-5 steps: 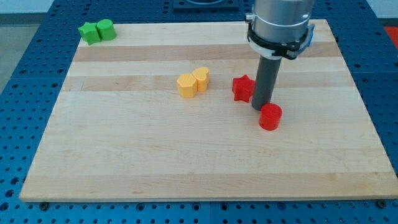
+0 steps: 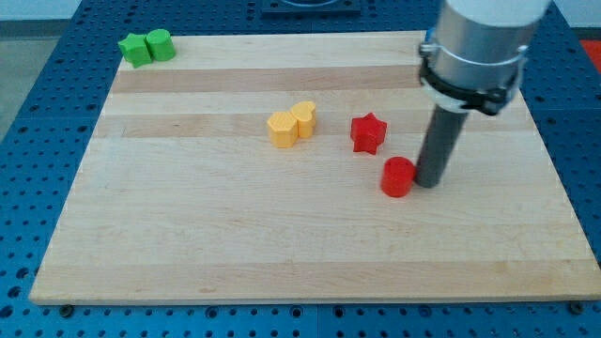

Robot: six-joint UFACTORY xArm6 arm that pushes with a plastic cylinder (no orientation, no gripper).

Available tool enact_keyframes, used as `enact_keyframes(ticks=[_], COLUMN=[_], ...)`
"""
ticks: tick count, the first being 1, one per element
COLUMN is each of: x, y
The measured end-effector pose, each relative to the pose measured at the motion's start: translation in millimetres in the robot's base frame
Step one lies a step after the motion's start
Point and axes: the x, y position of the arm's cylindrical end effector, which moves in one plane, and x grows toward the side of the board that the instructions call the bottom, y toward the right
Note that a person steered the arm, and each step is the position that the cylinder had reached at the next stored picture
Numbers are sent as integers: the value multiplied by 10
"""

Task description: Push the red circle to the left side of the board

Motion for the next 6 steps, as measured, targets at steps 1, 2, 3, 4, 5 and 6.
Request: enact_keyframes(ticks=[1, 2, 3, 4, 5, 6], x=[-116, 12, 131, 344, 548, 707], y=[-380, -761, -1122, -1386, -1401, -1101])
